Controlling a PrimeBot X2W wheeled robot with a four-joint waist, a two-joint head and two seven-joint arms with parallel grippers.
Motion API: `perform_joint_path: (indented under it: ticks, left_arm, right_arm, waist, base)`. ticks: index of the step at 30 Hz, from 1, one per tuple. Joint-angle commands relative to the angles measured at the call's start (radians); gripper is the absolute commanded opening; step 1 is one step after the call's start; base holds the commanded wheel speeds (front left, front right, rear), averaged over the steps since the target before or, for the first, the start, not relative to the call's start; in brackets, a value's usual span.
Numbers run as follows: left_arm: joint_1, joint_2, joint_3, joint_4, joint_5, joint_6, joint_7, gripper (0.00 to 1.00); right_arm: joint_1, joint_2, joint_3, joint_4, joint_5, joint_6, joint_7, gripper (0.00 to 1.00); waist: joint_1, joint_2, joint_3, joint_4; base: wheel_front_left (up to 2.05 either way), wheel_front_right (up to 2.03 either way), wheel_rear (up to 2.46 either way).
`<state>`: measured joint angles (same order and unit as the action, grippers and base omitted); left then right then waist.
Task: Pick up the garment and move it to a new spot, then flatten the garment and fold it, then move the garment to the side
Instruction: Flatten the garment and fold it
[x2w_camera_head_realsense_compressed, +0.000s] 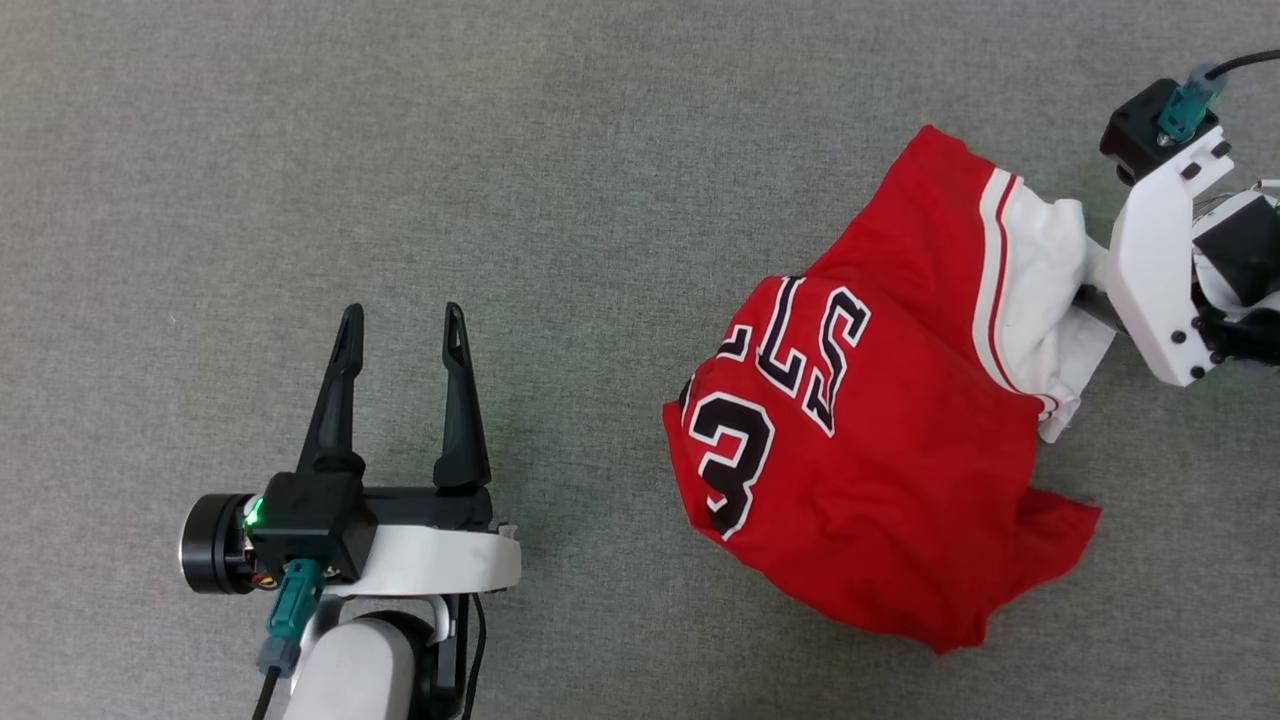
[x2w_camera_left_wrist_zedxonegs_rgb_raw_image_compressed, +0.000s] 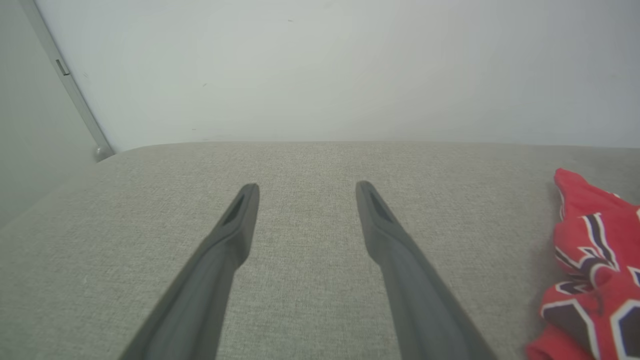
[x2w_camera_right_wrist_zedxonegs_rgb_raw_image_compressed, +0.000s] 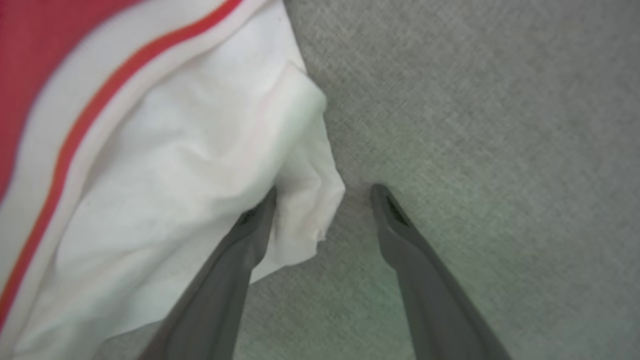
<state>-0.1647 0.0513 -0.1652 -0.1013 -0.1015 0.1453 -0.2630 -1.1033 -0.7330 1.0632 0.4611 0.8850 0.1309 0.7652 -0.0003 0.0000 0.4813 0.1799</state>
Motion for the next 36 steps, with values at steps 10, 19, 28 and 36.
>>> perform_joint_path:
  ticks: [10,19,28,36]
  left_arm:
    - [0.053,-0.001,0.032,0.030,0.011,-0.004,-0.003,1.00]
    - [0.155,-0.001,0.059,0.039,0.018,-0.012,-0.003,1.00]
    - [0.195,-0.001,0.061,0.043,0.028,-0.017,-0.003,1.00]
    - [0.196,-0.001,0.058,0.054,0.028,-0.020,-0.003,1.00]
  right_arm:
    - [0.001,-0.045,0.055,-0.068,0.077,0.000,-0.276,0.00]
    - [0.289,-0.310,-0.048,-0.338,0.215,0.000,-0.507,0.00]
    - [0.701,-0.366,-0.095,-0.252,0.340,0.000,-0.562,0.00]
    - [0.876,-0.264,-0.092,-0.124,0.354,-0.001,-0.566,0.00]
  waist:
    - [0.0003,0.0000,-0.140,-0.050]
    - [0.0003,0.0000,-0.280,-0.113]
    - [0.0003,0.0000,-0.318,-0.144]
    - [0.0003,0.0000,-0.320,-0.142]
  base:
    - [0.00,0.00,0.00]
    - [0.00,0.00,0.00]
    - [0.00,0.00,0.00]
    - [0.00,0.00,0.00]
